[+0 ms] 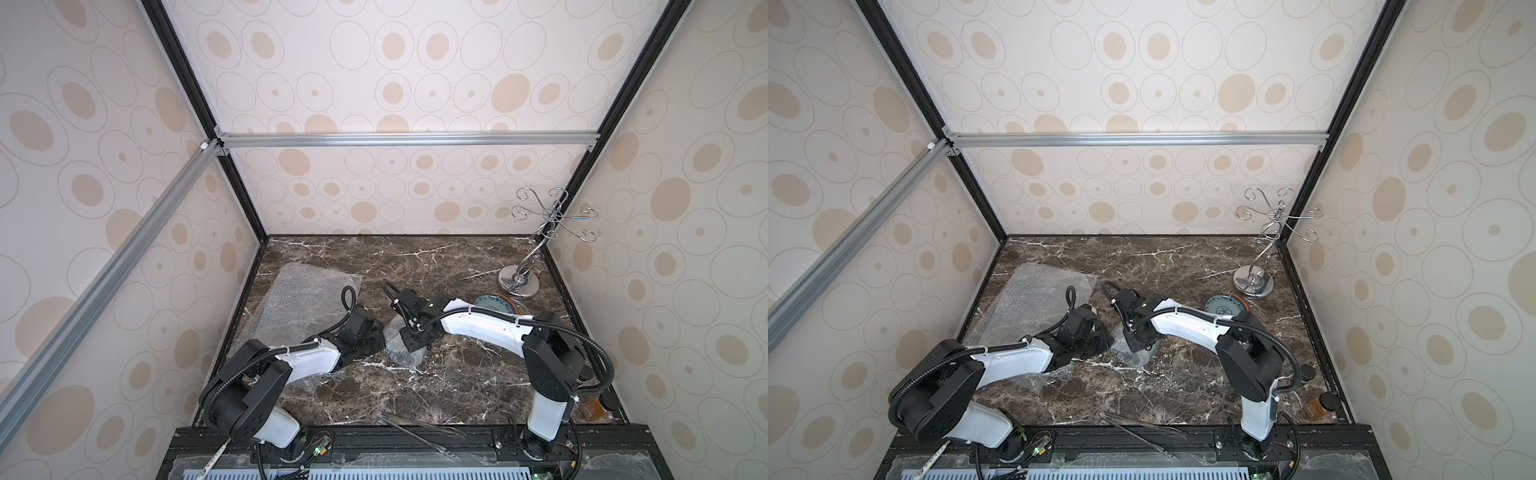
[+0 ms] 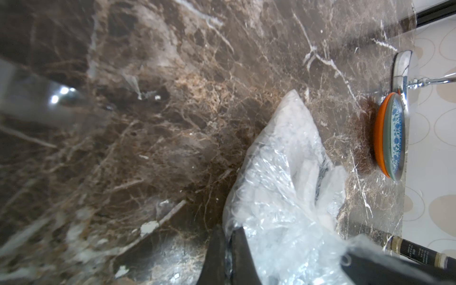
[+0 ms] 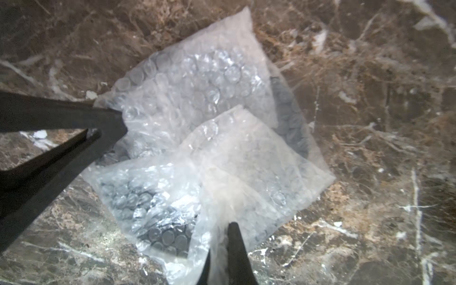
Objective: Unpack dinner plates from bubble wrap
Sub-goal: Unwrap the bubble wrap at the center of the board.
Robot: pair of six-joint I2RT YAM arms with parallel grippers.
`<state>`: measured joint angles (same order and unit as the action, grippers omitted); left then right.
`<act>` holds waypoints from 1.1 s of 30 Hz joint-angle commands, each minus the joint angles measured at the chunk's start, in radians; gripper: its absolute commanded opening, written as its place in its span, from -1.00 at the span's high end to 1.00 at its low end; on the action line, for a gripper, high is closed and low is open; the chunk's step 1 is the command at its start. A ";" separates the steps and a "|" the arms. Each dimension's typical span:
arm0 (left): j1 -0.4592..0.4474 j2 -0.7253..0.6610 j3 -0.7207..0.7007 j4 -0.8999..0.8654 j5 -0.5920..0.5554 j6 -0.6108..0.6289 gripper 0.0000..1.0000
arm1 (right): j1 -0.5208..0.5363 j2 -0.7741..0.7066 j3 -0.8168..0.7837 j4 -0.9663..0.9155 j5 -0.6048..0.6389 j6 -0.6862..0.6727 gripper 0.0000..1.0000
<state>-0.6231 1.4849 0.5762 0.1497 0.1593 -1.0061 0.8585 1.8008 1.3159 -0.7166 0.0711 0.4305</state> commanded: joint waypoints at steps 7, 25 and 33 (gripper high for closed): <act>0.005 0.005 -0.023 0.005 -0.036 -0.012 1.00 | -0.111 -0.208 -0.171 0.131 -0.095 0.065 1.00; -0.001 0.026 -0.047 0.027 -0.044 -0.011 1.00 | -0.168 -0.279 -0.275 0.282 -0.260 0.093 1.00; -0.009 0.034 -0.040 0.036 -0.040 -0.012 1.00 | -0.152 -0.229 -0.216 0.180 -0.187 0.018 0.42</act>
<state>-0.6338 1.5005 0.5514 0.2390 0.1719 -1.0077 0.7029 1.5562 1.0527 -0.4564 -0.1711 0.4969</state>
